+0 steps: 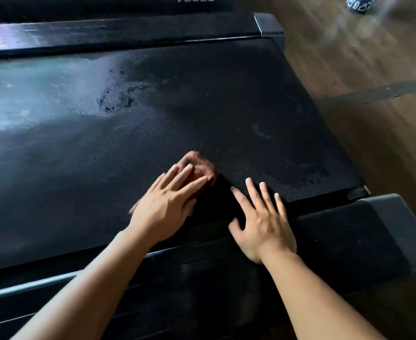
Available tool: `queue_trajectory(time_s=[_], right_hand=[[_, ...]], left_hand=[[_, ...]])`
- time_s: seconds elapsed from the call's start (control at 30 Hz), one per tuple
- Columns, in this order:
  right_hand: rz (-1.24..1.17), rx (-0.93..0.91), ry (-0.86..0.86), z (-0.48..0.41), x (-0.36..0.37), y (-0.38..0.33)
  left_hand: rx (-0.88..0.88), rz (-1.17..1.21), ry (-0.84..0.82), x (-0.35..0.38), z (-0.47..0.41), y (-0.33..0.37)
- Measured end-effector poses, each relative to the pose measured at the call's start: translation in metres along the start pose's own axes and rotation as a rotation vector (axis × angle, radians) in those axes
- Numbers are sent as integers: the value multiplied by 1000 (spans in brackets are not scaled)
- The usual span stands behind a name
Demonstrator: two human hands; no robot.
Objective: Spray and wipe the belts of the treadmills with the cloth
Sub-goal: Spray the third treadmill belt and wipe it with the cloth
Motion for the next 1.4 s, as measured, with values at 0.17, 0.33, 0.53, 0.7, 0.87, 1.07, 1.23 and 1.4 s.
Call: queue_trajectory(time_s=[0.17,0.33,0.53,0.7,0.87,1.07,1.23,1.4], right_hand=[[-25,-2,19,2,0,-1],[-95,-16,8,0,-2,3],[-277,10,70,-2,-16,29],[-145,126,177,4,-33,94],[26,252,70,8,-45,157],[117,270,-47,21,-37,181],[123,268,19,20,-34,183],[125,277,24,20,-32,184]], left_hand=[[-132,-45,39,-18,41,-40],[-282,-81,65,-30,9,-58],[-319,-87,80,-26,-70,-35],[-258,-141,45,-9,-125,24],[-31,-133,-15,25,-147,88],[218,-161,-121,37,-107,131],[261,-192,-103,25,-61,105],[82,-156,-65,11,-41,58]])
Point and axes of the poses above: each hand's wrist, its own z-axis away from the middle knuckle, its own x-axis out of the palm, y = z × x, the point moved 4 cm from there along -z, towards the middle knuckle, and after that the axes turned 7 degrees about -x, right-handed, at the moved point
